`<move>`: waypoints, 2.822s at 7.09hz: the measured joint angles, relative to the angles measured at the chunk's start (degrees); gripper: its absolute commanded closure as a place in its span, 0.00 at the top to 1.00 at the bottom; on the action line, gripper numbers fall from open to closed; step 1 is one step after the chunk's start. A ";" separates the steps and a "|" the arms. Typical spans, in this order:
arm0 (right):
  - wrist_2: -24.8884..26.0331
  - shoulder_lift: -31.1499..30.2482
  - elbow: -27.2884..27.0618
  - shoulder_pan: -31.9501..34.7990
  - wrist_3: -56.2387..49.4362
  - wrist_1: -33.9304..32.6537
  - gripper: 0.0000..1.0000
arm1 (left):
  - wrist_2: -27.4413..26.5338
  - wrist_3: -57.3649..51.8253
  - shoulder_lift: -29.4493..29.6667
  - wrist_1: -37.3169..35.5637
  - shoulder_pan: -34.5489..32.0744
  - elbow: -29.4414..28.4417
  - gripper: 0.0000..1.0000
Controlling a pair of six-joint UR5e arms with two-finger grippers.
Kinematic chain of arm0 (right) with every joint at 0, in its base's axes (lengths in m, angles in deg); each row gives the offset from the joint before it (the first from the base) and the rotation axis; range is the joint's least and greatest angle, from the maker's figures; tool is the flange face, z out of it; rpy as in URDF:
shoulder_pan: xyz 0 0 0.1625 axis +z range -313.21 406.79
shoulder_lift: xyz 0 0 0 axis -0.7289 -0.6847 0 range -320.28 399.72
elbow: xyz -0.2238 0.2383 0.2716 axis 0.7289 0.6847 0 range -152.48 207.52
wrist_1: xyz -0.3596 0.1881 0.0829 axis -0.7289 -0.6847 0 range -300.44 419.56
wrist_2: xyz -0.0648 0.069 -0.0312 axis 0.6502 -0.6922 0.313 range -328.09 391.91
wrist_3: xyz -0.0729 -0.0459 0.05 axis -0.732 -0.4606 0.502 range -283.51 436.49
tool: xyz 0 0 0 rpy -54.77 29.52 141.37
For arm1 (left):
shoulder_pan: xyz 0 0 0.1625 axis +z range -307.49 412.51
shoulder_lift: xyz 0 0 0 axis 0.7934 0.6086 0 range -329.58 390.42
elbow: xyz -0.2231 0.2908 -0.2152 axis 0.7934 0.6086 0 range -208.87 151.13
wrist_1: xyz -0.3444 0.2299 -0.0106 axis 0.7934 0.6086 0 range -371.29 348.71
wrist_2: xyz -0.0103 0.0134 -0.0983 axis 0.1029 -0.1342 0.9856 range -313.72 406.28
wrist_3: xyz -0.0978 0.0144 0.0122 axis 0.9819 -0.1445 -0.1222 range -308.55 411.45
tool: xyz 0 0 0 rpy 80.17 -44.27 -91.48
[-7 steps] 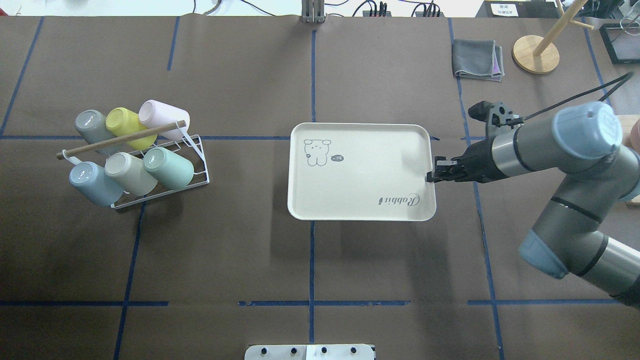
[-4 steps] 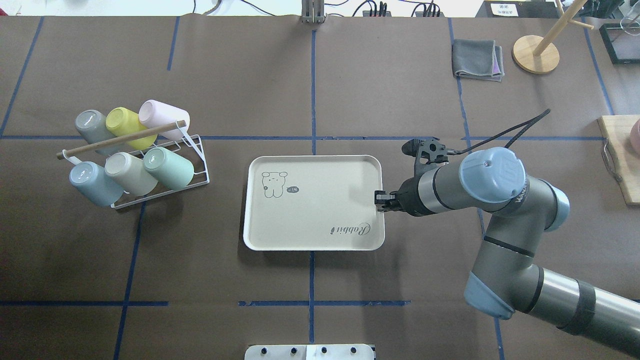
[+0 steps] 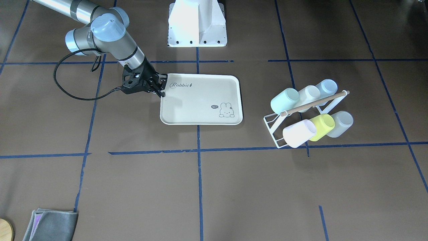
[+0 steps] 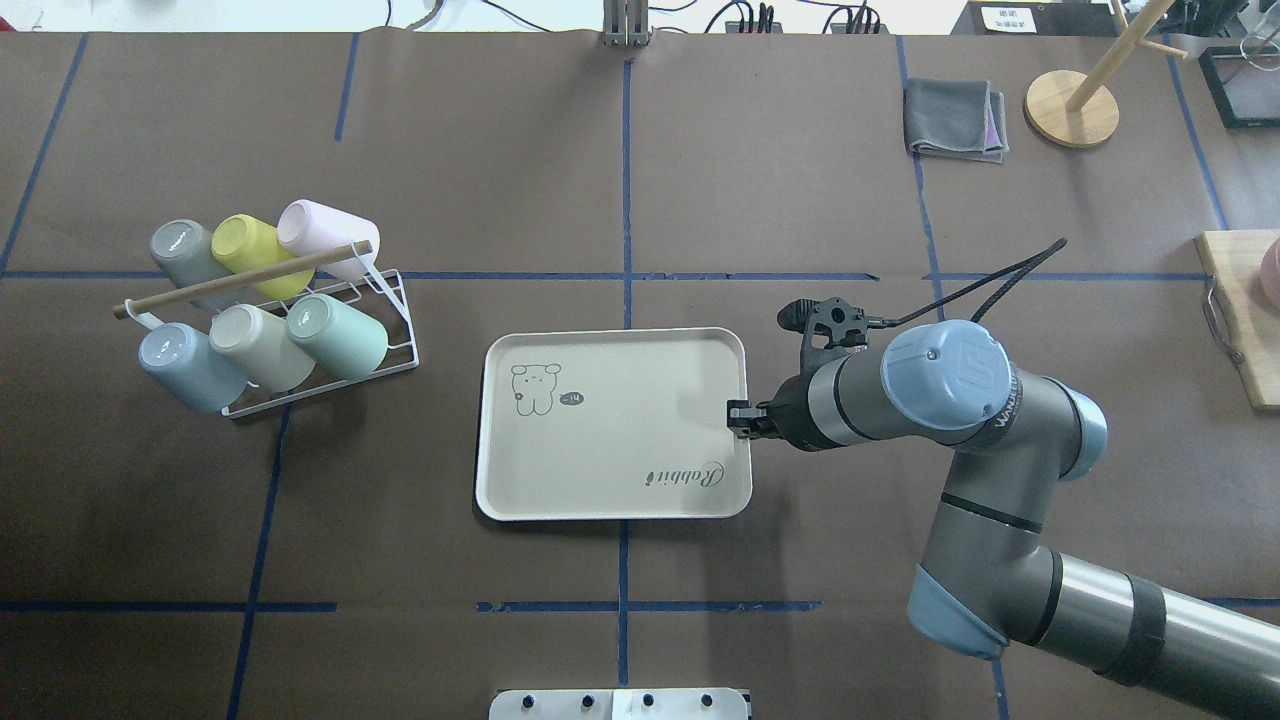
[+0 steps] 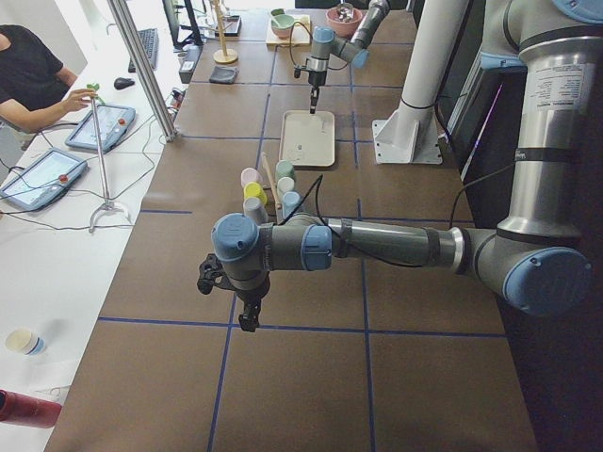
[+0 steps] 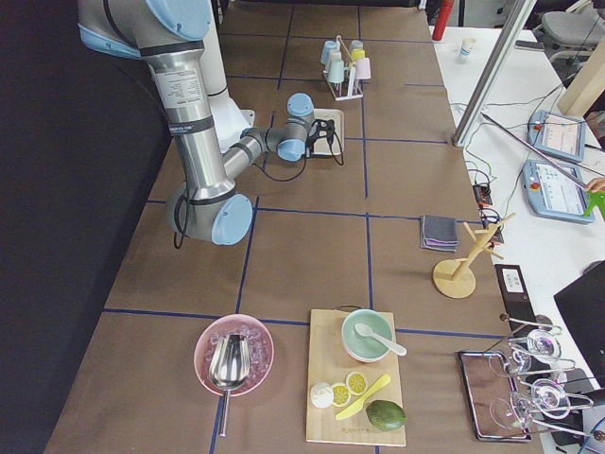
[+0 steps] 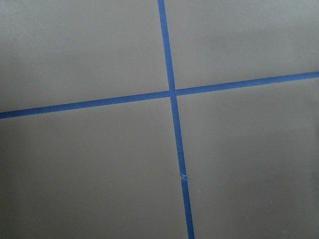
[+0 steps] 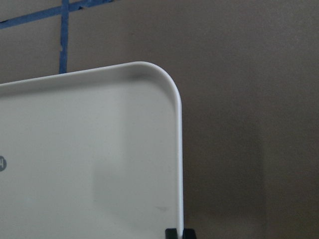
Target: Pick up and place green cup on tray
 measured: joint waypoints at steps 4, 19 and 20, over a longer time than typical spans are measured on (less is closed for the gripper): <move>-1.17 0.33 -2.94 2.46 -0.18 -4.66 1.00 | -0.36 0.15 0.48 -0.91 0.26 4.75 1.00; -21.99 -9.93 -9.05 37.04 -50.57 -37.18 1.00 | -65.69 -10.39 19.72 -39.54 58.92 45.80 0.99; -22.33 -10.09 -8.67 37.53 -51.23 -37.18 1.00 | -72.60 -13.15 19.94 -42.23 64.92 45.18 0.99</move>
